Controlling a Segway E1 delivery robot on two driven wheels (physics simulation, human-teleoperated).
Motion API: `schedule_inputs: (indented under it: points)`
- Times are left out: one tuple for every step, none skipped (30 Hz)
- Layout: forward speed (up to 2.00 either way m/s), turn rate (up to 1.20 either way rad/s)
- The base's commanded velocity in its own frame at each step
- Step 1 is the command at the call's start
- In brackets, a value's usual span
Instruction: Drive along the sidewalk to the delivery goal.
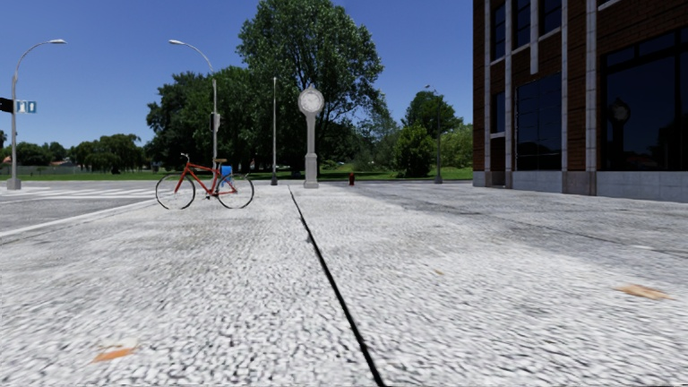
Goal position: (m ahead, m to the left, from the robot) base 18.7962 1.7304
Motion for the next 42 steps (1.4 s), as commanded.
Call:
schedule_inputs:
  points:
    - [2.00, 0.00]
    - [2.00, 0.00]
    - [2.00, 0.00]
    - [2.00, 0.00]
    - [2.00, 0.00]
    - [2.00, 0.00]
    - [2.00, 0.00]
    - [2.00, 0.00]
    - [2.00, 0.00]
    - [2.00, 0.00]
    - [2.00, 0.00]
    - [2.00, 0.00]
    - [2.00, 0.00]
    - [2.00, 0.00]
    - [2.00, 0.00]
    - [2.00, 0.00]
    - [2.00, 0.00]
    - [2.00, 0.00]
    - [2.00, 0.00]
    - [2.00, 0.00]
    - [2.00, 0.00]
    - [2.00, 0.00]
    - [2.00, 0.00]
    - [2.00, 0.00]
    - [2.00, 0.00]
    - [2.00, 0.00]
    - [2.00, 0.00]
    - [2.00, 0.00]
    - [2.00, 0.00]
    - [2.00, 0.00]
    - [2.00, 0.00]
    - [2.00, 0.00]
    - [2.00, 0.00]
    - [2.00, 0.00]
    - [2.00, 0.00]
    - [2.00, 0.00]
    - [2.00, 0.00]
    - [2.00, 0.00]
    - [2.00, 0.00]
    - [2.00, 0.00]
    - [2.00, 0.00]
    - [2.00, 0.00]
